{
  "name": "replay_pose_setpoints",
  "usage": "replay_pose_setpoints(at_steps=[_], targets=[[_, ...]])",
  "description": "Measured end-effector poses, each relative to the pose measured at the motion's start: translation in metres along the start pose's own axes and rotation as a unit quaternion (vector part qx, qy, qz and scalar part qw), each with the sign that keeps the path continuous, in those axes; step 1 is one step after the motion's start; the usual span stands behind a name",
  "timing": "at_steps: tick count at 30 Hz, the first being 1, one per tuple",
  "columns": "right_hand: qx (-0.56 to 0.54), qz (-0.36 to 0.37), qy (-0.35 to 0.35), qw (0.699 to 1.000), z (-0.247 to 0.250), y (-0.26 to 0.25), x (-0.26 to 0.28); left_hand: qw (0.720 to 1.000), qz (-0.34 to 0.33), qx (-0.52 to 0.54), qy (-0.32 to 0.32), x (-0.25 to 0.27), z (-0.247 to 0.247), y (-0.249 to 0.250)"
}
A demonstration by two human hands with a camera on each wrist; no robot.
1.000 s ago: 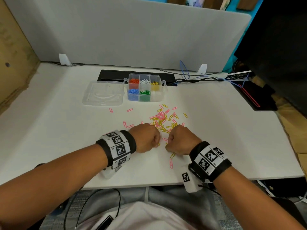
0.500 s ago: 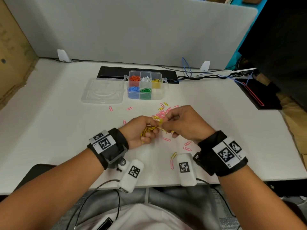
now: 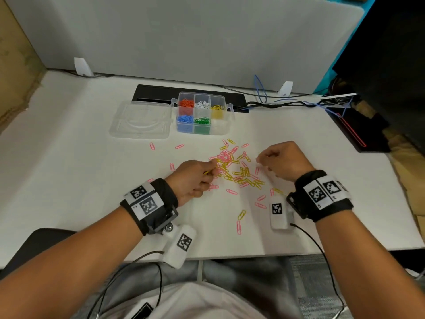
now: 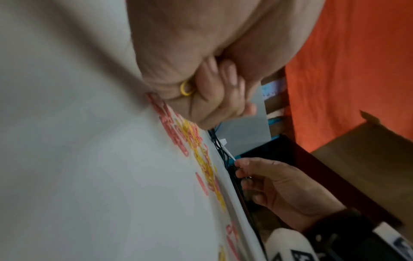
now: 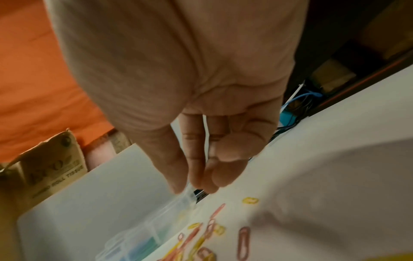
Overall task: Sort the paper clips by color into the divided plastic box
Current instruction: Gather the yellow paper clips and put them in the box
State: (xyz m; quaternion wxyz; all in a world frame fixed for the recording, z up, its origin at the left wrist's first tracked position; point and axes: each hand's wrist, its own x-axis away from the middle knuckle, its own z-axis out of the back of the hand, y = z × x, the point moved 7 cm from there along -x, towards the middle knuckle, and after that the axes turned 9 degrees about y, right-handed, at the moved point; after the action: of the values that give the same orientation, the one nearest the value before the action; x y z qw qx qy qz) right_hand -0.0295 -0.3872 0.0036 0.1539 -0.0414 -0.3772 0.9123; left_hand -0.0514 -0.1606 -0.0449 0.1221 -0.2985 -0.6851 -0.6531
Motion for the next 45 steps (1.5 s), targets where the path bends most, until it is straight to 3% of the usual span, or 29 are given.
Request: replay_pose_setpoints(at_steps=[7,11,13,17,21,23,25,30,34,36,37,39,41,42,43,45], targets=[[0.093,-0.016,-0.06,0.994,-0.006,0.026,0.013,0.992,-0.061,-0.111,-0.003,-0.001,-0.023,-0.003],[0.134,-0.014,-0.069,0.988,0.001,0.027,0.011,0.964,-0.17,-0.204,-0.008,0.001,-0.043,0.014],[0.157,-0.017,-0.062,0.985,0.012,0.032,0.01,0.929,-0.221,-0.298,-0.019,-0.004,-0.057,0.025],[0.184,-0.021,-0.101,0.977,0.021,0.042,0.022,0.811,-0.269,-0.52,-0.023,-0.016,-0.087,0.043],[0.181,-0.002,-0.102,0.978,0.015,0.045,0.03,0.708,-0.294,-0.641,-0.04,-0.025,-0.11,0.05],[0.186,0.003,-0.101,0.977,0.012,0.046,0.027,0.678,-0.298,-0.67,-0.052,-0.029,-0.115,0.048],[0.204,0.006,-0.097,0.974,0.009,0.047,0.019,0.67,-0.304,-0.675,-0.049,-0.032,-0.114,0.048],[0.22,-0.026,-0.049,0.974,0.009,0.046,-0.027,0.71,-0.31,-0.632,-0.018,-0.038,-0.098,0.044],[0.206,-0.039,-0.027,0.977,0.002,0.037,-0.058,0.681,-0.342,-0.647,0.0,-0.036,-0.092,0.044],[0.188,-0.049,-0.021,0.981,-0.004,0.033,-0.068,0.697,-0.348,-0.627,0.007,-0.035,-0.088,0.048],[0.185,-0.051,-0.021,0.981,-0.008,0.03,-0.071,0.732,-0.336,-0.593,0.007,-0.035,-0.085,0.051],[0.205,-0.038,-0.027,0.978,-0.015,0.023,-0.075,0.841,-0.28,-0.463,0.004,-0.037,-0.078,0.056],[0.237,-0.015,-0.032,0.971,-0.021,0.014,-0.075,0.949,-0.174,-0.263,0.002,-0.038,-0.068,0.055],[0.25,-0.002,-0.032,0.968,-0.022,0.009,-0.074,0.983,-0.106,-0.148,-0.009,-0.038,-0.064,0.051],[0.266,0.007,-0.036,0.963,-0.024,0.006,-0.072,0.998,-0.047,-0.043,-0.029,-0.037,-0.061,0.047],[0.279,0.006,-0.048,0.959,-0.027,0.003,-0.068,0.993,0.016,0.089,-0.072,-0.034,-0.057,0.041]])
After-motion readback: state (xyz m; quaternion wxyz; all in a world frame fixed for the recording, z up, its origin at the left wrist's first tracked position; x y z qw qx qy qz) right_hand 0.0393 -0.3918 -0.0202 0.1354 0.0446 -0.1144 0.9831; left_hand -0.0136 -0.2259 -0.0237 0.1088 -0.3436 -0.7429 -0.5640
